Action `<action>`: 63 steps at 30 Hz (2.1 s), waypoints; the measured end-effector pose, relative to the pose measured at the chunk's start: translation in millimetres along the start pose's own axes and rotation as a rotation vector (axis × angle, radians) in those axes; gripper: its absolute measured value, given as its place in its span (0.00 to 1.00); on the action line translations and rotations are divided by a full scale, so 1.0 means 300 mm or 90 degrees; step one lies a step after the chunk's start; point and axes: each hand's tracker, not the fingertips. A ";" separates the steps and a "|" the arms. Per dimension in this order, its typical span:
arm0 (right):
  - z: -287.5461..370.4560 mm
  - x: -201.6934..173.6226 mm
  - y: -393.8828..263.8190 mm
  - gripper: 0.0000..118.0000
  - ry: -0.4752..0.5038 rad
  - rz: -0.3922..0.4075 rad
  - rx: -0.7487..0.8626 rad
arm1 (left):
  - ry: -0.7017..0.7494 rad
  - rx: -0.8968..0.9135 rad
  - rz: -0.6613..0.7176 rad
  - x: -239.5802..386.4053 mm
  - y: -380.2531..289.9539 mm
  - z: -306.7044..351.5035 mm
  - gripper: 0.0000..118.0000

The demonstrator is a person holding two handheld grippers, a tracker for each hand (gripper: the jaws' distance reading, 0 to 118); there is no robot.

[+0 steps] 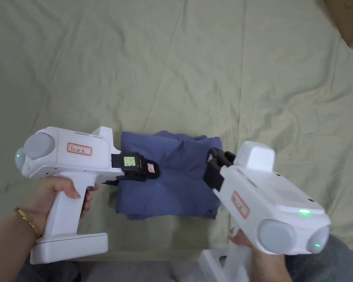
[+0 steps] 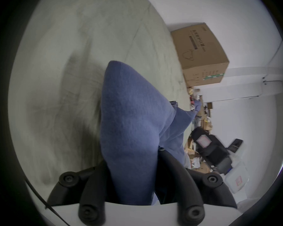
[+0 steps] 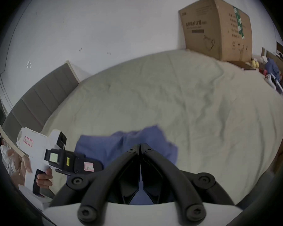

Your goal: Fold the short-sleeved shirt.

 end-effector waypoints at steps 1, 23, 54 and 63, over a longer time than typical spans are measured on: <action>0.036 0.013 0.028 0.00 -0.005 0.011 0.018 | 0.023 -0.004 0.003 0.031 0.004 0.009 0.16; 0.197 -0.008 0.117 0.00 0.021 0.010 0.078 | 0.597 0.172 0.038 -0.318 0.106 1.089 0.16; 0.469 -0.019 0.424 0.00 -0.030 0.197 0.278 | 0.537 0.823 -0.370 0.597 -0.205 0.800 0.00; 0.586 0.048 0.378 0.00 -0.054 0.191 0.312 | 0.444 0.750 -0.444 0.704 -0.365 0.468 0.00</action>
